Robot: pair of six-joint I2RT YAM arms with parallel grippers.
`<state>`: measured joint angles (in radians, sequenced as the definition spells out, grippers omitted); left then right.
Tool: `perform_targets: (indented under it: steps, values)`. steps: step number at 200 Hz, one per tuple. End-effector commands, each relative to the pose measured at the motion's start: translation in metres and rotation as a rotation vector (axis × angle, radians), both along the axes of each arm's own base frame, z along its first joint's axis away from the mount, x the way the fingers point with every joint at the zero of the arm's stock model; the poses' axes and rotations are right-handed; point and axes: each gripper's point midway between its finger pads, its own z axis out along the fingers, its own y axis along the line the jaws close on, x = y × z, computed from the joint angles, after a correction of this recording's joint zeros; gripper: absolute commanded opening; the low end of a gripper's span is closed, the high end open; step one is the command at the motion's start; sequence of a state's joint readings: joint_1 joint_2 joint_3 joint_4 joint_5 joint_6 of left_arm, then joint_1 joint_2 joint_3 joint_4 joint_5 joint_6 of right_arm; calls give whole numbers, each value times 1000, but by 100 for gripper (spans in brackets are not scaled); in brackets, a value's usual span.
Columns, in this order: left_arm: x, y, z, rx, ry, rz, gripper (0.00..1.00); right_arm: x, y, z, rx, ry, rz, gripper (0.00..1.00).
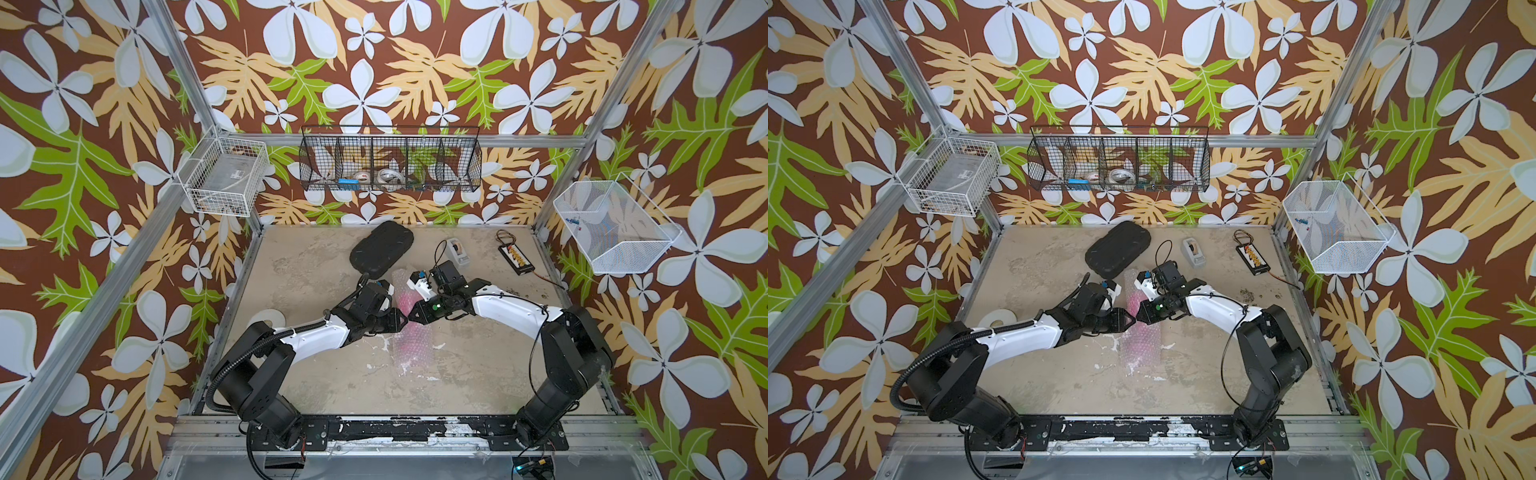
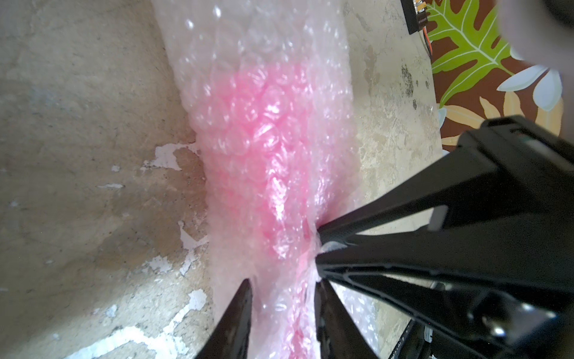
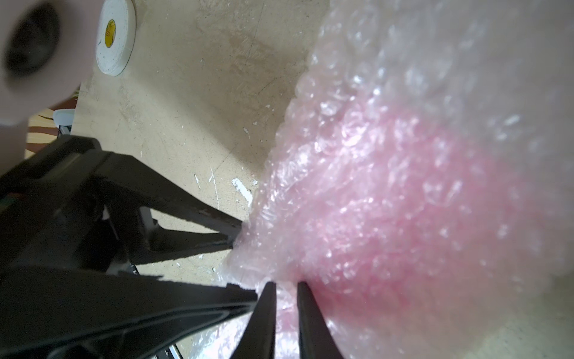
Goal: Wrap wine glasses in bubble wrap
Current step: Stick the tape on the bubble wrap.
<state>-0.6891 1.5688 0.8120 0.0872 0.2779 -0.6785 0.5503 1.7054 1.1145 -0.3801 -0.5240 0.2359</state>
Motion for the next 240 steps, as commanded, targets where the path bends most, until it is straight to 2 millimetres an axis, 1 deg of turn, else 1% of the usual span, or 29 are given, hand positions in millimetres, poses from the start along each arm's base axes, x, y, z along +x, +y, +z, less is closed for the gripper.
perform_targets:
  steps: [1,17,43,94,144,170,190,210,240]
  values:
    - [2,-5,6,-33,-12,-5,31,2,-1,0,-10,-6,-11,19]
    - [1,-6,5,-35,-9,-10,27,1,-1,0,-9,-5,-11,19]
    - [1,-6,4,-39,-7,-12,24,1,-2,0,-9,-7,-13,19]
    - [1,-7,4,-44,-3,-14,11,0,-4,-2,-16,-7,-14,19]
    - [1,-7,4,-45,-4,-13,6,-1,-4,0,-11,-12,-13,21]
    - [1,-8,4,-47,-2,-13,4,-1,-5,3,-9,-20,-16,23]
    - [2,-9,4,-50,-2,-13,2,0,-5,6,-8,-28,-21,27]
    - [2,-8,3,-46,4,-7,1,0,-4,11,6,-33,-21,31]
    - [2,-7,2,-43,5,-5,2,2,-6,19,11,-53,-32,31]
